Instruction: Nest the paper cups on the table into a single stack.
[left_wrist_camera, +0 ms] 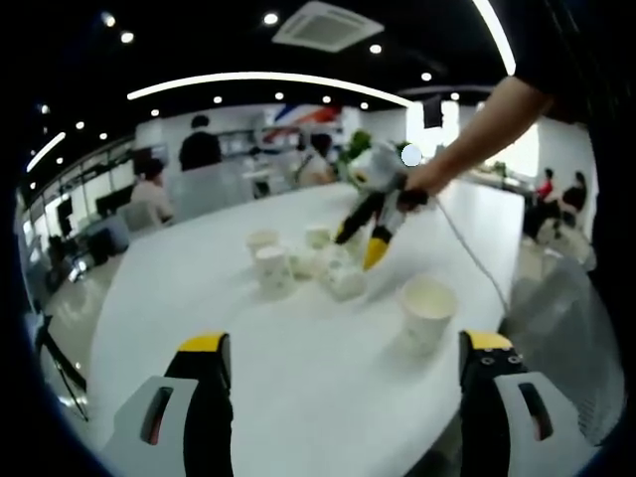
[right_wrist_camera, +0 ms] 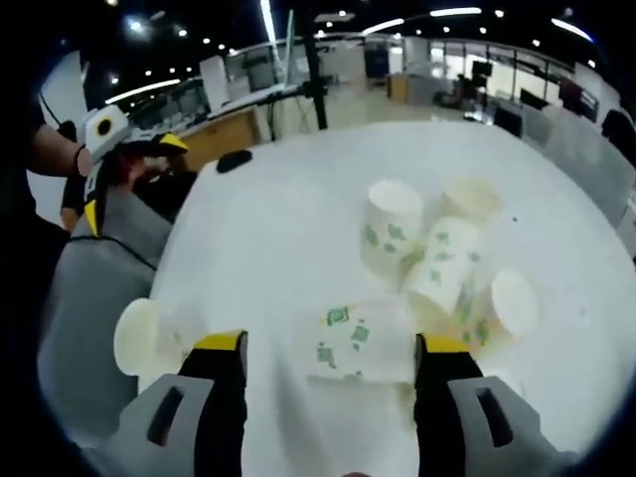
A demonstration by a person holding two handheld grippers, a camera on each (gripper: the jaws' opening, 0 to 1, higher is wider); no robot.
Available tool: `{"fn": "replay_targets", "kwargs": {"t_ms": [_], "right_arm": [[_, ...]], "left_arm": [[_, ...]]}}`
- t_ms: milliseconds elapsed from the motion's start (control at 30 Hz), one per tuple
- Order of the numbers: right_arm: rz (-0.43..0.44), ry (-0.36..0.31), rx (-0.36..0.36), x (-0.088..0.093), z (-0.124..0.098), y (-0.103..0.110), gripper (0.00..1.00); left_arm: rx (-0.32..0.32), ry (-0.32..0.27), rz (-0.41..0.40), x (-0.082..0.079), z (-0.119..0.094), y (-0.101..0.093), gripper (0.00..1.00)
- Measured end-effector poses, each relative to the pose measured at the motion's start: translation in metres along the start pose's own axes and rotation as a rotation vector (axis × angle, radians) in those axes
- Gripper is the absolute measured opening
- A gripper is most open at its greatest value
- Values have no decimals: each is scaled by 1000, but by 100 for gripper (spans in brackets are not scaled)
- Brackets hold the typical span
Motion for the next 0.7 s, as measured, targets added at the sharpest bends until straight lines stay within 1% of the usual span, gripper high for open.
{"fn": "replay_targets", "kwargs": {"t_ms": [133,233,367,500,700], "right_arm": [[-8,13,-7,2,0,1,60],[4,12,-11,2,0,3,58],[4,14,-19,4,0,6,52],[18,13,-18,5,1,7,51],[22,24,-31,8,2,13,43]], "left_arm": [[6,4,-2,1,1,-2,95],[4,-2,2,-1,0,-2,95],[7,0,2,0,0,-2,95],[10,-3,-1,-1,0,-3,95],[16,0,2,1,0,-5,95]]}}
Point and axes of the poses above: the point that each gripper's makers call its tool centre point, and the gripper's own axes: z roughly forward along the fingers, y roughly to its left, x roughly out of its underside, the point moved 1 cm from there along -z, roughly backward along the fingers, and after that the axes turned 5 degrees about -z, right-handed, at the moved point
